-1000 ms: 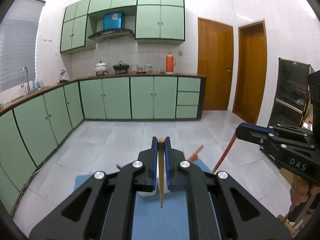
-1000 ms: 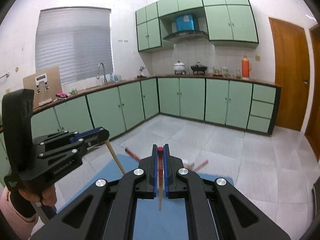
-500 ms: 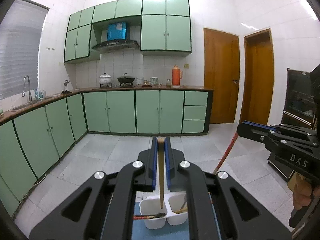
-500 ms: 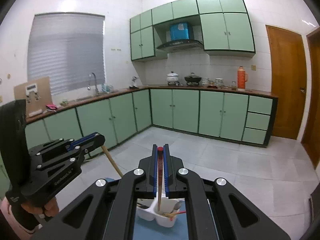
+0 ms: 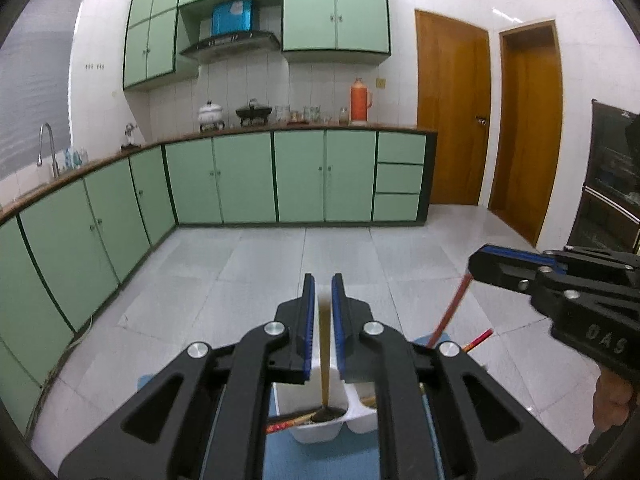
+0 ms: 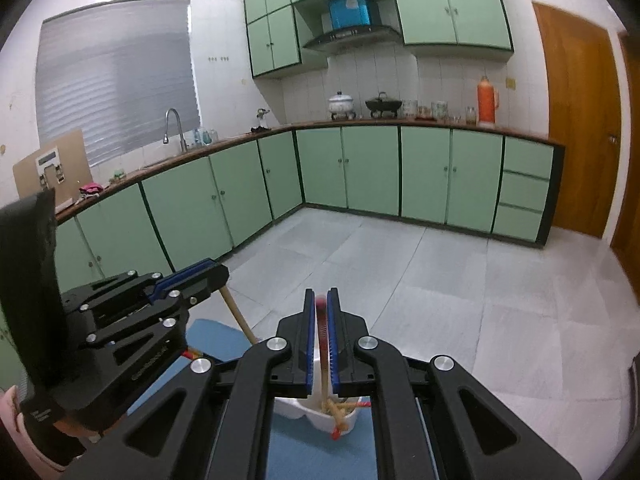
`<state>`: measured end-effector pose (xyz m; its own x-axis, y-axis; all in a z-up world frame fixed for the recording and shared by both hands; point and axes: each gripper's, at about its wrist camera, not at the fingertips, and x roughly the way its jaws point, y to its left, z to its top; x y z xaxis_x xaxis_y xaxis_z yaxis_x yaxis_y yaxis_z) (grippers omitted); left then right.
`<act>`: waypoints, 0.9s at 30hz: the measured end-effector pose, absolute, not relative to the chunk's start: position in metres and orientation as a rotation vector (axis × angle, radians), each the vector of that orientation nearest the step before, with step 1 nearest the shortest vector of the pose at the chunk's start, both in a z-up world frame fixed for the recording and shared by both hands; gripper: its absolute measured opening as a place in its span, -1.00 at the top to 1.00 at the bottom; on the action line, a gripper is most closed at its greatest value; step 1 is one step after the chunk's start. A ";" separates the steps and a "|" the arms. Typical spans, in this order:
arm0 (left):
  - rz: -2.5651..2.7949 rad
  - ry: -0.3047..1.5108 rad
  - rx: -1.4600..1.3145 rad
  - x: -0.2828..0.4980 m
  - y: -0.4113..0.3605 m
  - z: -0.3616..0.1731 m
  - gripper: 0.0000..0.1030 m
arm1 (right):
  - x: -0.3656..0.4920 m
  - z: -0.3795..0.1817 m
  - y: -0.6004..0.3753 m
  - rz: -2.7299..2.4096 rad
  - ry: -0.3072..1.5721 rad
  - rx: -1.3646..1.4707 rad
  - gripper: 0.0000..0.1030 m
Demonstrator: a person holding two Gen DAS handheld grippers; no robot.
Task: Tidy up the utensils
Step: 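Open both tools and pull them back from the holder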
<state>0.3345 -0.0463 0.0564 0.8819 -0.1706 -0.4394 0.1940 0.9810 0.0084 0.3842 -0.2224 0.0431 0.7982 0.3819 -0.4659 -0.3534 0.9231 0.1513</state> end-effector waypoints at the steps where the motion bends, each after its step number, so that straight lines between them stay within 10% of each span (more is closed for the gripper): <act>1: -0.194 0.462 0.043 0.334 -0.043 0.054 0.81 | 0.383 0.042 -0.226 0.387 0.510 0.063 0.62; 12: -0.146 0.323 -0.018 0.270 -0.013 0.083 -0.68 | 0.319 0.054 -0.269 0.274 0.395 0.112 -0.24; 27: -0.099 0.401 0.017 0.152 -0.008 0.045 -0.89 | 0.189 0.009 -0.279 0.211 0.440 0.163 -0.85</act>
